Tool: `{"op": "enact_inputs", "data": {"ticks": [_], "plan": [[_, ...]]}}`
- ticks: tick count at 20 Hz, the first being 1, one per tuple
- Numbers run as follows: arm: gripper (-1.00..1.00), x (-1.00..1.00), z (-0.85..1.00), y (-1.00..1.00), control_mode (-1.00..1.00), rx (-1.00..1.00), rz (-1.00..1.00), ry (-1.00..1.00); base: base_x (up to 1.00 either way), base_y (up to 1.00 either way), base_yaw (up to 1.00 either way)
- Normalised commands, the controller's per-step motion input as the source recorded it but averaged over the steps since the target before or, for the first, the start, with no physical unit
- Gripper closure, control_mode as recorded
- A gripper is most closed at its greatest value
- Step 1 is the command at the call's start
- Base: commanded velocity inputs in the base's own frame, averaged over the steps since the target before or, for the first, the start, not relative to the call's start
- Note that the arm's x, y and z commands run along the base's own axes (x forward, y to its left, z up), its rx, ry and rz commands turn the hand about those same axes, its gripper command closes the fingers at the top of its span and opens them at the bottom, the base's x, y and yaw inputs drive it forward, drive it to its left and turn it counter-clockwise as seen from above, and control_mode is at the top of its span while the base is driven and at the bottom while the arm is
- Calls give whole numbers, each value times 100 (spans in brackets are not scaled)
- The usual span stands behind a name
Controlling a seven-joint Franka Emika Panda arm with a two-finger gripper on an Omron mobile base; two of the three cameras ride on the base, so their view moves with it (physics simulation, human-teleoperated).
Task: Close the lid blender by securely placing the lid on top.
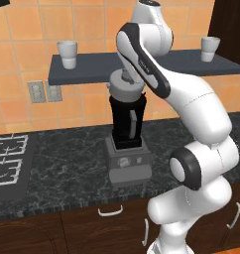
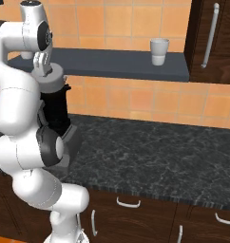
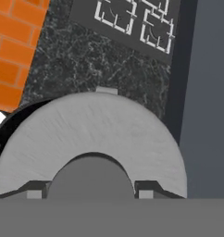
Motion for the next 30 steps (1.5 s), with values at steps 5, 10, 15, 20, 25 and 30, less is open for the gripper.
{"op": "enact_inputs", "data": {"ticks": [5,10,15,20,25,30], "plan": [[100,20,0,0,-100,0,0,4,0,0,0],[100,-7,-7,-4,-100,0,0,4,0,0,0],[100,-12,0,-6,-100,0,0,3,0,0,0],[100,17,0,0,-100,0,0,2,0,0,0],[100,0,0,-1,-100,0,0,7,0,0,0],[100,2,-6,0,-100,-1,-5,19,0,0,0]]}}
